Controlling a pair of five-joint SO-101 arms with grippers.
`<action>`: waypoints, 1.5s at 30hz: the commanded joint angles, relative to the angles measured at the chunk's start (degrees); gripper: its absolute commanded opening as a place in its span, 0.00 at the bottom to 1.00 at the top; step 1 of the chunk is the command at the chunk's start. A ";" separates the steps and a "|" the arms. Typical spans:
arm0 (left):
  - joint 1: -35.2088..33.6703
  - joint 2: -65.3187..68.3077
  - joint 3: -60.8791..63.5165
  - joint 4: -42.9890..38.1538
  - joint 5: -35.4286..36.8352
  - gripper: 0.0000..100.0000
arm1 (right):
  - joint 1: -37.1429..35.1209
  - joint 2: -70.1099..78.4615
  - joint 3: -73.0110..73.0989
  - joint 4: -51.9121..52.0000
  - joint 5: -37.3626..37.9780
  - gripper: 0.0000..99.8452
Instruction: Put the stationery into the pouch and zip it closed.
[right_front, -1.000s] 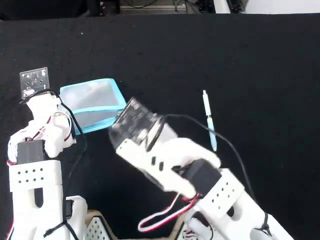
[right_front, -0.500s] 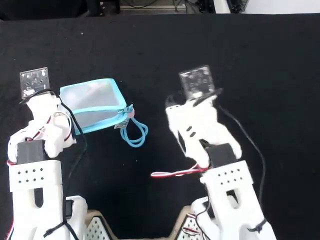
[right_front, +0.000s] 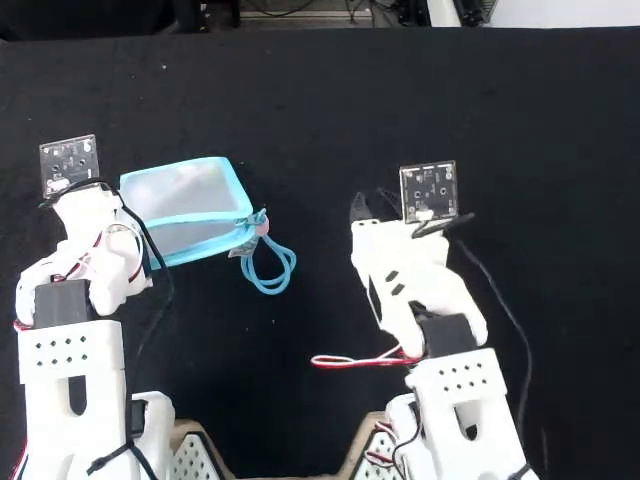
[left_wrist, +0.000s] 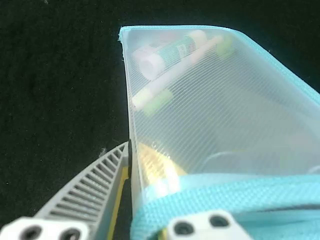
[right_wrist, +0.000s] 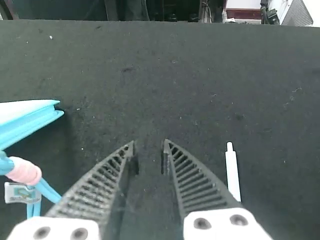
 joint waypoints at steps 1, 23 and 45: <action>-0.13 0.00 0.31 -0.35 0.35 0.04 | 0.09 -1.63 0.22 -1.49 -0.44 0.09; -0.13 0.00 0.31 -0.35 0.35 0.04 | -1.23 -1.63 11.82 -22.68 -0.09 0.09; -0.13 0.09 0.31 -0.35 0.35 0.04 | 0.09 -1.45 11.47 -22.51 0.00 0.09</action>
